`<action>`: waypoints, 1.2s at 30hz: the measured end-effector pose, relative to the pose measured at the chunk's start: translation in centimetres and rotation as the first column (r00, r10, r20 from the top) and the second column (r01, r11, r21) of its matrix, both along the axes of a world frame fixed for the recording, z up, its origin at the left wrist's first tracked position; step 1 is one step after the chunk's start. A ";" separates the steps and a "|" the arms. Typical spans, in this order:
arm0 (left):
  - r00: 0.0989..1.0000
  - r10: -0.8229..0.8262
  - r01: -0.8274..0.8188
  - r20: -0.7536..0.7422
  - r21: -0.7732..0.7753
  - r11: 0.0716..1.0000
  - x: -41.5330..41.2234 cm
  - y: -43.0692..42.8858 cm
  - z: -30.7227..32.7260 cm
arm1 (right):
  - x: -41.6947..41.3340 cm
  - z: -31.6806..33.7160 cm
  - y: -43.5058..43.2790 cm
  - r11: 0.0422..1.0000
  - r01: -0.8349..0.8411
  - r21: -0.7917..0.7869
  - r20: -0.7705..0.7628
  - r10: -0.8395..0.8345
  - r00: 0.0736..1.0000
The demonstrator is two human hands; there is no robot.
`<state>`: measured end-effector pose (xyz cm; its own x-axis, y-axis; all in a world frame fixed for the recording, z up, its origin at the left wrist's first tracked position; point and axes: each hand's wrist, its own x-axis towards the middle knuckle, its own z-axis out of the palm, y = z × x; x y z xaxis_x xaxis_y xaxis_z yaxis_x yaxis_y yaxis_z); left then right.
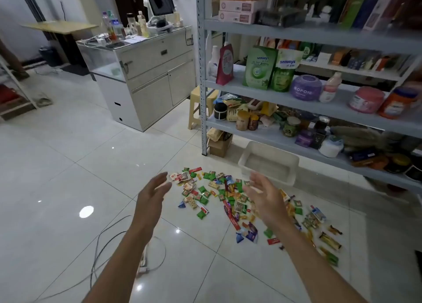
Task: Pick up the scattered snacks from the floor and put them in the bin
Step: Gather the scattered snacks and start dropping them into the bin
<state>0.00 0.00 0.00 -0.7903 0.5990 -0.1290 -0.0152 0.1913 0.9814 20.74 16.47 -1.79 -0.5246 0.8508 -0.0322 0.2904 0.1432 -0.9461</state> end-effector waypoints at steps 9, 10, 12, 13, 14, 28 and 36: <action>1.000 -0.009 0.010 -0.029 0.034 0.999 -4.4 3.7 1.4 | -6.3 2.1 3.4 0.999 -0.014 0.034 -0.088 0.017 0.996; 1.000 -0.006 0.007 -0.025 0.036 0.999 -5.0 4.5 1.3 | -7.0 2.0 4.1 0.999 -0.020 0.028 -0.094 0.022 0.995; 1.000 0.004 -0.003 -0.020 0.034 0.999 -6.4 6.3 0.9 | -8.7 1.4 6.0 0.999 -0.032 0.023 -0.096 0.034 0.995; 1.000 0.008 -0.008 -0.018 0.031 0.999 -7.1 7.3 0.7 | -9.5 1.2 7.0 0.999 -0.034 0.018 -0.094 0.035 0.995; 1.000 0.010 -0.009 -0.020 0.027 1.000 -7.9 8.4 0.5 | -10.5 0.9 8.1 0.999 -0.033 0.019 -0.092 0.035 0.995; 0.996 0.076 -0.078 -0.052 -0.033 0.996 -20.8 23.6 -0.1 | -25.1 0.3 23.8 0.994 -0.107 -0.019 -0.087 0.105 0.991; 0.999 0.043 -0.041 0.026 -0.051 0.998 -31.1 29.4 -3.5 | -35.9 -2.2 29.4 0.995 -0.097 -0.039 -0.036 0.096 0.995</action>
